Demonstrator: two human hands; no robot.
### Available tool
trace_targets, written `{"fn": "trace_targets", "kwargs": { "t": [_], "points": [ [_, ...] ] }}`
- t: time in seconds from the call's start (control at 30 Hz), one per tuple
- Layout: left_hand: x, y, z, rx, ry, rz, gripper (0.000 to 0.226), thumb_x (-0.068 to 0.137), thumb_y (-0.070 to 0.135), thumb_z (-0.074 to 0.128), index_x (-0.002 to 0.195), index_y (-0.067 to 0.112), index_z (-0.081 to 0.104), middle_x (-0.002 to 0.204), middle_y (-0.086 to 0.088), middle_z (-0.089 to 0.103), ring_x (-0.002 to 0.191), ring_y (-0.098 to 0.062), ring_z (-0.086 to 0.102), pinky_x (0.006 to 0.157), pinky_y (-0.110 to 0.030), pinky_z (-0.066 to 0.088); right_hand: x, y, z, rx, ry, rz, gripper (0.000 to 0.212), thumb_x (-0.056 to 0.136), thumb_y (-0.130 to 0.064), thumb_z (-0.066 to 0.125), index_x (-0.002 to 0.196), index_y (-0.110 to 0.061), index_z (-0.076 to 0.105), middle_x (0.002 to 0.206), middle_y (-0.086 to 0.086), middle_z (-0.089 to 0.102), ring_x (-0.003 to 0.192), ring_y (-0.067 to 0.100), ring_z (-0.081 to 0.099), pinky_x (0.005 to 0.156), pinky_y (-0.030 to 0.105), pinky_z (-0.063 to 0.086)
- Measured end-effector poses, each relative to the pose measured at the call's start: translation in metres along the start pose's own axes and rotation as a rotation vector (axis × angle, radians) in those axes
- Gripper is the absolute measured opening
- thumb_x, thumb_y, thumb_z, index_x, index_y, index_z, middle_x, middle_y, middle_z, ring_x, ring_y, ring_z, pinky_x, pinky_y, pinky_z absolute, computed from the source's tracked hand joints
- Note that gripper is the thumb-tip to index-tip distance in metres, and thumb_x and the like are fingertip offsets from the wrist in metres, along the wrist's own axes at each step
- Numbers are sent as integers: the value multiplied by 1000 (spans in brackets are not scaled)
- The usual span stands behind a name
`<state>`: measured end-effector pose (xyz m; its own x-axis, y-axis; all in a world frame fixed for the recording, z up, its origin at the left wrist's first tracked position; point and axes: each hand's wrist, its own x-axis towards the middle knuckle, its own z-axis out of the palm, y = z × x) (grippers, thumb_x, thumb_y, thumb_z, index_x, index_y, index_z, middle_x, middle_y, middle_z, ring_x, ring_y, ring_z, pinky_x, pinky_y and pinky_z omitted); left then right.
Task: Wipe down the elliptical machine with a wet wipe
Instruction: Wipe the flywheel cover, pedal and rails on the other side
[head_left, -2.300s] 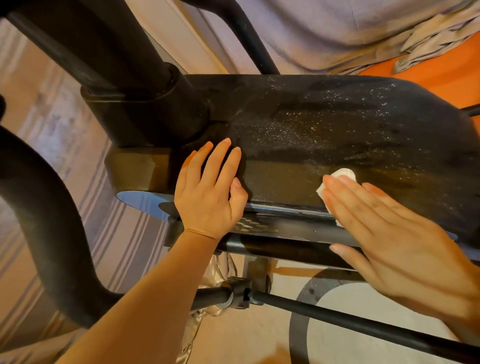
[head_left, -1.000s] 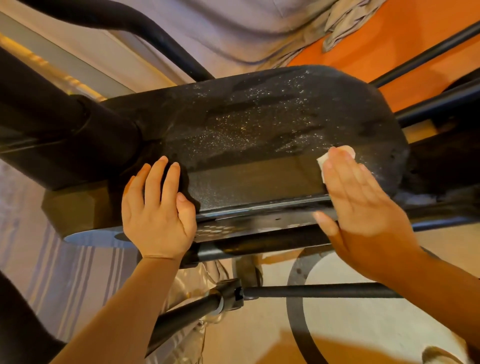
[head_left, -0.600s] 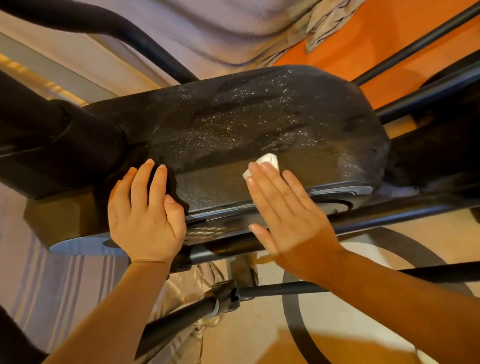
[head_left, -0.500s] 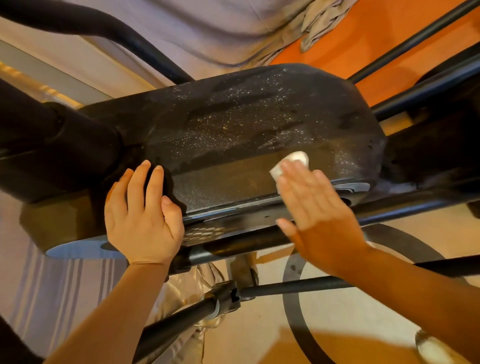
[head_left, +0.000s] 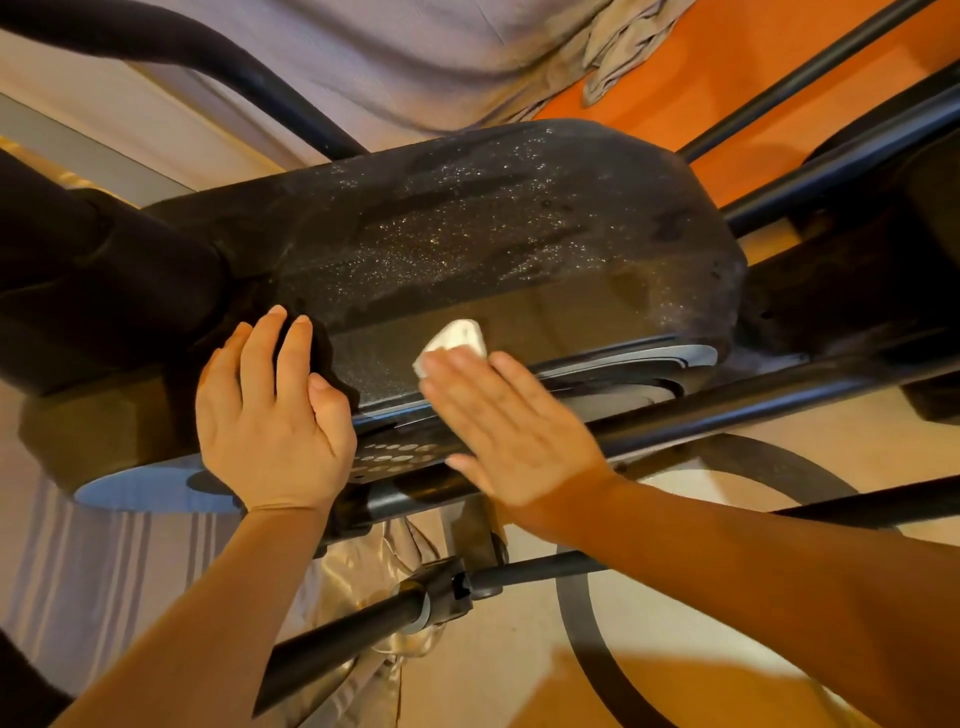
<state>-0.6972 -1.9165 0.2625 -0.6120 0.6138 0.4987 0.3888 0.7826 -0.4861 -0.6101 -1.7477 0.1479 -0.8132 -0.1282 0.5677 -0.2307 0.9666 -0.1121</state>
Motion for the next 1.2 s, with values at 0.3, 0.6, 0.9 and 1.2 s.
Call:
{"fn": "trace_targets", "kwargs": {
  "t": [0.3, 0.6, 0.9, 1.2],
  "points": [
    [0, 0, 1, -17, 1, -13, 52, 104, 31, 22, 132, 4, 57, 137, -18, 57, 124, -39, 51, 104, -49, 40, -31, 53, -13, 180, -90, 240, 74, 98, -46, 31, 153, -6, 2, 160, 17, 4, 149, 28, 4, 122, 39, 1],
    [0, 0, 0, -23, -21, -29, 51, 103, 29, 25, 132, 3, 58, 137, -18, 58, 125, -39, 51, 103, -51, 41, -38, 97, -36, 566, -307, 683, 82, 96, -60, 23, 155, -10, -2, 164, 9, -5, 150, 20, -9, 118, 31, 3],
    [0, 0, -1, -14, -26, -23, 53, 104, 30, 22, 132, 3, 58, 137, -18, 58, 124, -40, 52, 103, -51, 42, 1, 60, -33, 426, -230, 170, 73, 101, -52, 21, 154, -3, 13, 162, 14, 7, 151, 25, 2, 123, 39, 8],
    [0, 0, 0, -9, -19, -29, 48, 100, 25, 30, 131, 3, 59, 136, -18, 59, 124, -40, 53, 102, -51, 43, -29, 95, -25, 525, -247, 657, 78, 98, -58, 17, 155, -6, 2, 163, 11, -3, 150, 21, -9, 119, 30, 0]
  ]
}}
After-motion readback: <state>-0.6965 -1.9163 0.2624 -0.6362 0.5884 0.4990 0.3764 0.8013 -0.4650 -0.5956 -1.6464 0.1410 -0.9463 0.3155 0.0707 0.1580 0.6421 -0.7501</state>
